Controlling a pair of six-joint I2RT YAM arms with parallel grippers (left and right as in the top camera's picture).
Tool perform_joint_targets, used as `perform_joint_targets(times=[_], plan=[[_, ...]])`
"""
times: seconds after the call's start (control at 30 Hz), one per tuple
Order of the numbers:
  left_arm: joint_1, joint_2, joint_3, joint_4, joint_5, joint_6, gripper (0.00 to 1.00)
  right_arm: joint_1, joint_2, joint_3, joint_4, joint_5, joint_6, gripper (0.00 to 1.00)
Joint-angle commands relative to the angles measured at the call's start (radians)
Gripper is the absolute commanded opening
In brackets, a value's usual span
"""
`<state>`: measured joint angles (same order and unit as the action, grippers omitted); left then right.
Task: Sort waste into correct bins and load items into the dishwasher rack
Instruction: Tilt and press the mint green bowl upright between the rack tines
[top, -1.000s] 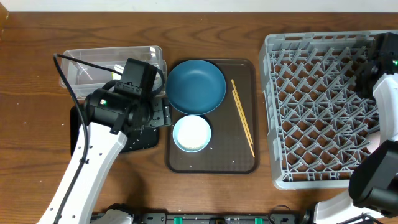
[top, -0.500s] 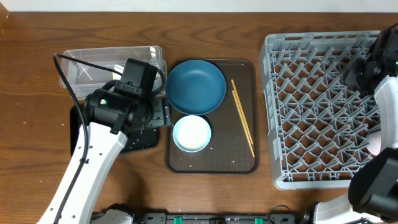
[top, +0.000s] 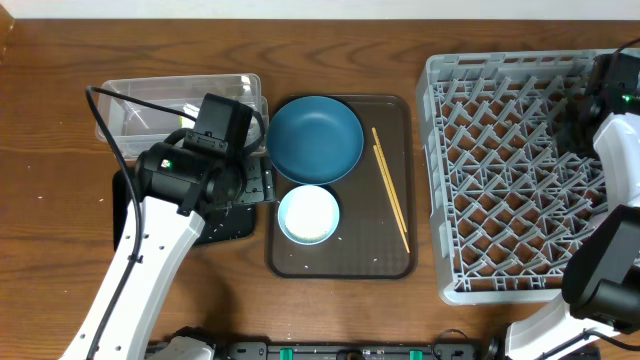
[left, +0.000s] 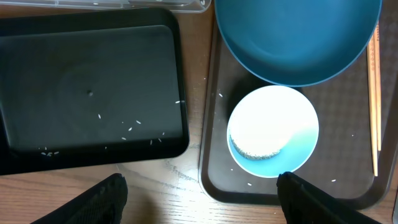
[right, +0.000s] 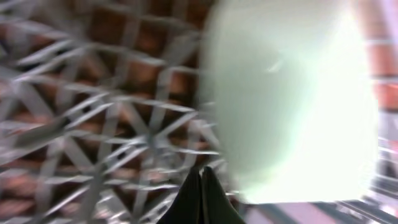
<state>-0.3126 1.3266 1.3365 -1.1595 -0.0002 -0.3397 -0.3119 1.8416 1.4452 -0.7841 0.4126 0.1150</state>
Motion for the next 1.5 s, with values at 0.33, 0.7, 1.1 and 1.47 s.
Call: perform_joint_targets(times=[0.33,0.7,1.1,1.47], plan=[[0.000,0.000,0.002,-0.003,-0.008,0.005,0.80,-0.023,-0.089,0.007,0.026,0.332,0.132,0.01],[0.000,0.000,0.002,-0.003,-0.008,0.005,0.80,-0.029,-0.096,0.007,0.038,0.332,0.131,0.01],[0.000,0.000,0.002,-0.002,-0.008,0.005,0.80,-0.060,-0.096,0.006,0.006,-0.237,-0.083,0.01],[0.000,0.000,0.002,-0.003,-0.008,0.005,0.80,-0.041,-0.092,-0.035,-0.004,-0.365,-0.187,0.05]])
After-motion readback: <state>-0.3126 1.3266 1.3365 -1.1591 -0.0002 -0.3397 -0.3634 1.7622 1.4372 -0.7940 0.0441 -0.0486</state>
